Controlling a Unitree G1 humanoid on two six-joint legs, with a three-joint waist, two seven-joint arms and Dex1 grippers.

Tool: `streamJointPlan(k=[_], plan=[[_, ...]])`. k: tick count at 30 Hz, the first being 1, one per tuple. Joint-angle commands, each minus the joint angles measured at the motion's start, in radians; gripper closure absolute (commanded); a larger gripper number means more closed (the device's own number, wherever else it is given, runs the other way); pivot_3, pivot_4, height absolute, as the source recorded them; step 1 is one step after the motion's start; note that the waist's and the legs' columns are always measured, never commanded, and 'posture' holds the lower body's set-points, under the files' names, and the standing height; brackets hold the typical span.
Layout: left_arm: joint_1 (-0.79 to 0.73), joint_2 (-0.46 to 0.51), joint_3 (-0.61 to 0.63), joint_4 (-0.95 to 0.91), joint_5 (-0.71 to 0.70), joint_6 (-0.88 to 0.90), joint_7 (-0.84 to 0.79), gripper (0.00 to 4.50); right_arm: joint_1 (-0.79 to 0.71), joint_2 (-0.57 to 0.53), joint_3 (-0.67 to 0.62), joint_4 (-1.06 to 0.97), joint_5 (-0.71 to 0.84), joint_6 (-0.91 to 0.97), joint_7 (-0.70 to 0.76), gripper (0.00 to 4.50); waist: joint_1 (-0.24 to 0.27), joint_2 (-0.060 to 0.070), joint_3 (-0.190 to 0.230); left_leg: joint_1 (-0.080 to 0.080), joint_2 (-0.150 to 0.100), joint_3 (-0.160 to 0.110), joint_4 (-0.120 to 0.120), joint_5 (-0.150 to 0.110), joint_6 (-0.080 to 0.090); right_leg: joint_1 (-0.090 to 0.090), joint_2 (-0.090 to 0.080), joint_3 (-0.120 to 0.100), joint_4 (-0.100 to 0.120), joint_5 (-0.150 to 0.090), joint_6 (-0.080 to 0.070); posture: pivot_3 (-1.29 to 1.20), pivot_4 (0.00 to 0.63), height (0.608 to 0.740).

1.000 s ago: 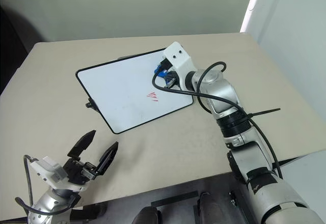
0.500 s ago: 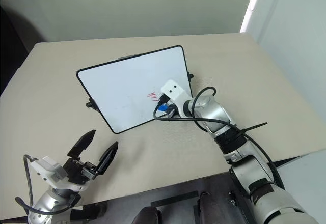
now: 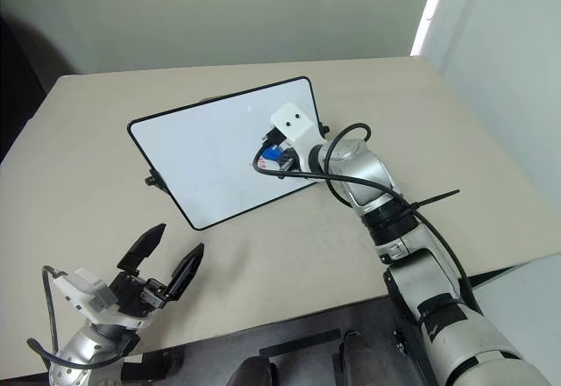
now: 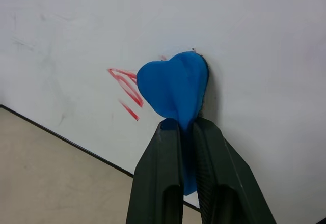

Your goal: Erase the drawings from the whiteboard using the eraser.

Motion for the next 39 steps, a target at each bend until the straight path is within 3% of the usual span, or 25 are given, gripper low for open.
streamJointPlan(k=[1,8,24,39], plan=[[0.002,-0.001,0.006,-0.033,-0.011,-0.007,-0.002,0.00,0.041,0.014,0.034,-0.056,0.001,0.015,0.012,4.32,0.000,0.000,0.000,0.000,0.000,0.000,0.000,0.000,0.000,0.000,0.000,0.000,0.000,0.000,0.000,0.00,0.150,0.740],[0.009,-0.005,0.002,-0.039,-0.009,-0.009,-0.003,0.00,0.052,0.013,0.052,-0.056,-0.006,0.028,0.018,4.32,0.000,0.000,0.000,-0.001,0.000,0.000,0.000,0.000,0.000,0.000,0.000,0.000,-0.002,0.000,0.000,0.00,0.150,0.740],[0.000,-0.003,0.010,-0.028,-0.010,-0.006,0.002,0.00,-0.130,0.049,-0.086,0.014,0.011,-0.049,-0.034,4.32,-0.001,0.000,0.000,-0.001,0.000,0.000,-0.002,0.000,0.000,-0.002,0.000,0.000,0.000,0.001,-0.001,0.00,0.150,0.740],[0.003,-0.002,0.012,-0.032,-0.015,-0.004,0.000,0.00,0.036,0.031,0.075,0.007,-0.023,0.059,0.016,4.32,-0.001,0.000,0.000,-0.002,0.000,0.000,0.000,0.000,-0.001,-0.002,0.000,0.000,-0.001,0.002,-0.001,0.00,0.150,0.740]])
